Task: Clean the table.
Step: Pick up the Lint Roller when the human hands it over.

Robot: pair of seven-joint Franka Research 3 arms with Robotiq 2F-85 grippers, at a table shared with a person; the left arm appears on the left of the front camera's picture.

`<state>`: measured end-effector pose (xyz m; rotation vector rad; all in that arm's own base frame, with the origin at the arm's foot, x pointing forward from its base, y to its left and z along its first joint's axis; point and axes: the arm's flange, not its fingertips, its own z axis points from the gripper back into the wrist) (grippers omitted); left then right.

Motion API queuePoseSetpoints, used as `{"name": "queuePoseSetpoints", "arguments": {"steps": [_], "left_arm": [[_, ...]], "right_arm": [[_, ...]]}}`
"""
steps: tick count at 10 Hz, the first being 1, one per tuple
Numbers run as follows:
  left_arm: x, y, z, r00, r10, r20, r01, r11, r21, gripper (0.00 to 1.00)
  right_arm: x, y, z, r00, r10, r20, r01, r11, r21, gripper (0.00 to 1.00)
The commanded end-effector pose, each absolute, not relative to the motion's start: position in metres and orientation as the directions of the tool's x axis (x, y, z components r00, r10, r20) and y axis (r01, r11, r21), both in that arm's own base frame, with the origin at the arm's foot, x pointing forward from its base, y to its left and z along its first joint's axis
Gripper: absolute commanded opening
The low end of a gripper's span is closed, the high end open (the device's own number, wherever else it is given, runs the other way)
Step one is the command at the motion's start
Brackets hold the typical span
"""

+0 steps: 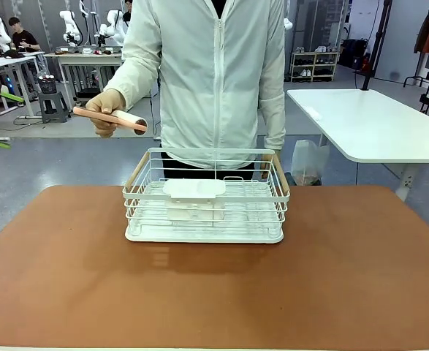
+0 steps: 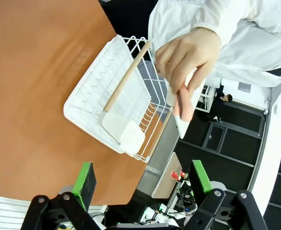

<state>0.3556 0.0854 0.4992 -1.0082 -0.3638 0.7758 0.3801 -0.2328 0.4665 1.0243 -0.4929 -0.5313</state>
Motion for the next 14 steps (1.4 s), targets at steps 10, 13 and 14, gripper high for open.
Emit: {"name": "queuePoseSetpoints", "arguments": {"steps": [10, 13, 14], "left_arm": [[0.417, 0.007, 0.47, 0.715, 0.694, 0.09, -0.195, 0.321, -0.927, 1.0], [0.439, 0.001, 0.459, 0.718, 0.693, 0.065, -0.22, 0.315, -0.923, 1.0], [0.443, -0.001, 0.457, 0.72, 0.691, 0.069, -0.212, 0.313, -0.926, 1.0]], "right_arm": [[0.379, -0.231, 0.467, 0.771, -0.62, 0.147, 0.161, 0.413, 0.897, 1.0], [0.379, -0.231, 0.467, 0.771, -0.62, 0.147, 0.161, 0.413, 0.897, 1.0], [0.379, -0.231, 0.467, 0.771, -0.62, 0.147, 0.161, 0.413, 0.897, 1.0]]}}
